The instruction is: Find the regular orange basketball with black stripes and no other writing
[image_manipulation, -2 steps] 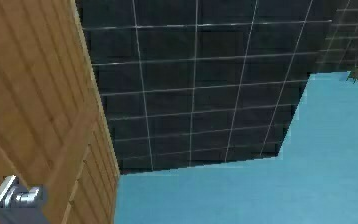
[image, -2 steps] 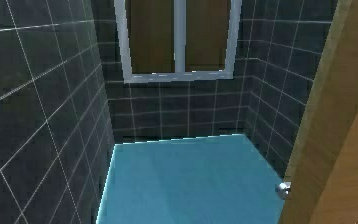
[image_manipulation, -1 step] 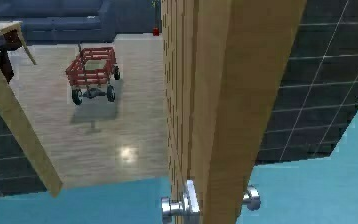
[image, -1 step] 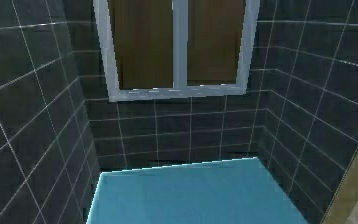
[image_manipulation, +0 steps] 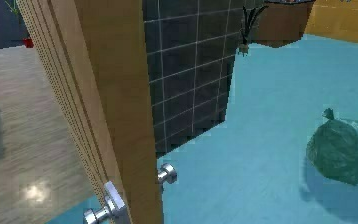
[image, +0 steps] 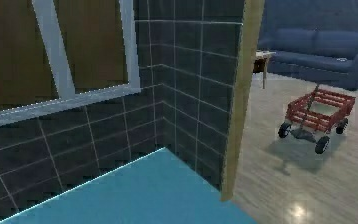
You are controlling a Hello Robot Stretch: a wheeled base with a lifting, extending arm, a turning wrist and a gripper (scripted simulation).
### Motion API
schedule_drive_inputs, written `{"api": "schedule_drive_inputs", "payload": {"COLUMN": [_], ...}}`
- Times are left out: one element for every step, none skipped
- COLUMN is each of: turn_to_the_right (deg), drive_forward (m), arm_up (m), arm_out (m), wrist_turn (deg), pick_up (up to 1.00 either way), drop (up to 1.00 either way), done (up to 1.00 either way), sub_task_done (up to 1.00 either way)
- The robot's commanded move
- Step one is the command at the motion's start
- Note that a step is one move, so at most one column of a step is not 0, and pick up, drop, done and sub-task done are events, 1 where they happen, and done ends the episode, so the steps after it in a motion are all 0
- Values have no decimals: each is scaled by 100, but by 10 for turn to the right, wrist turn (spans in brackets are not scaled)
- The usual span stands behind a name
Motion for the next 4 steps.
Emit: {"api": "schedule_drive_inputs", "payload": {"turn_to_the_right": [0,-300,0,450], "drive_forward": [20,0,15,0], "arm_up": [0,0,0,0], "arm_out": [0,0,0,0], "wrist_turn": [0,0,0,0], "pick_up": [0,0,0,0], "drop": [0,0,0,0], "done": [0,0,0,0], "sub_task_done": [0,0,0,0]}}
